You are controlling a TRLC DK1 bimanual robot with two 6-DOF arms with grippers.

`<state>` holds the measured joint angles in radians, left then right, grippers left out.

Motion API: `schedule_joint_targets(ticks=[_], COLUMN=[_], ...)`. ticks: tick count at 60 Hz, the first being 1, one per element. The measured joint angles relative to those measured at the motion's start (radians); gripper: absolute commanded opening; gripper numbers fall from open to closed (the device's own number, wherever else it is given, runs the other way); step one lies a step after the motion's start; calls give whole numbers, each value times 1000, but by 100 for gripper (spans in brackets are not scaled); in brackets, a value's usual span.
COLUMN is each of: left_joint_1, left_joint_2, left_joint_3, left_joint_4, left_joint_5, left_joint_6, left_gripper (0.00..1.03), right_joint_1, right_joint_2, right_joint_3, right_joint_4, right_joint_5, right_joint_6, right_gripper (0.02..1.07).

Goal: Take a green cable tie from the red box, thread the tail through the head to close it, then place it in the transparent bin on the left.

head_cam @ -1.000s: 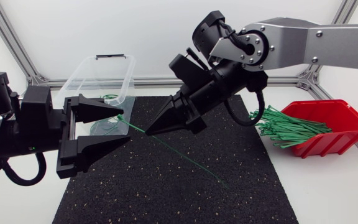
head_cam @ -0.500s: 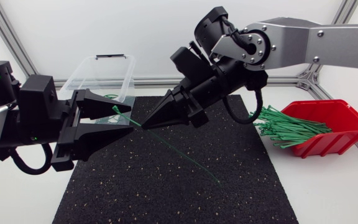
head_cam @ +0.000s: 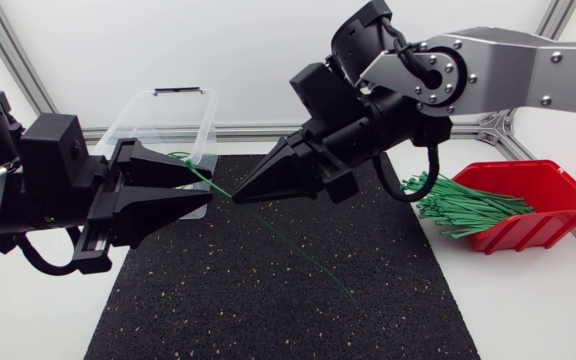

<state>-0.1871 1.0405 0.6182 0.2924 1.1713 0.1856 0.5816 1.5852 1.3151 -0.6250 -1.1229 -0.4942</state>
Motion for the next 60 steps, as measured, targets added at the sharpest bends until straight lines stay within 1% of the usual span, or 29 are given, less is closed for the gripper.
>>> schedule_joint_targets(ticks=[15,24,41,60], left_joint_1=[-4,-14,-26,-26], left_joint_2=[-18,-26,-26,-39], left_joint_3=[0,0,0,0], left_joint_4=[5,17,21,21], left_joint_5=[11,18,18,18], left_joint_6=[-12,-27,-29,-32], left_gripper=[38,25,24,25], right_joint_1=[15,15,5,-9], right_joint_2=[0,0,-10,-35], right_joint_3=[-19,-19,-46,-56], right_joint_4=[27,27,76,87], right_joint_5=[0,0,-31,-56], right_joint_6=[24,24,47,55], right_gripper=[8,8,8,8])
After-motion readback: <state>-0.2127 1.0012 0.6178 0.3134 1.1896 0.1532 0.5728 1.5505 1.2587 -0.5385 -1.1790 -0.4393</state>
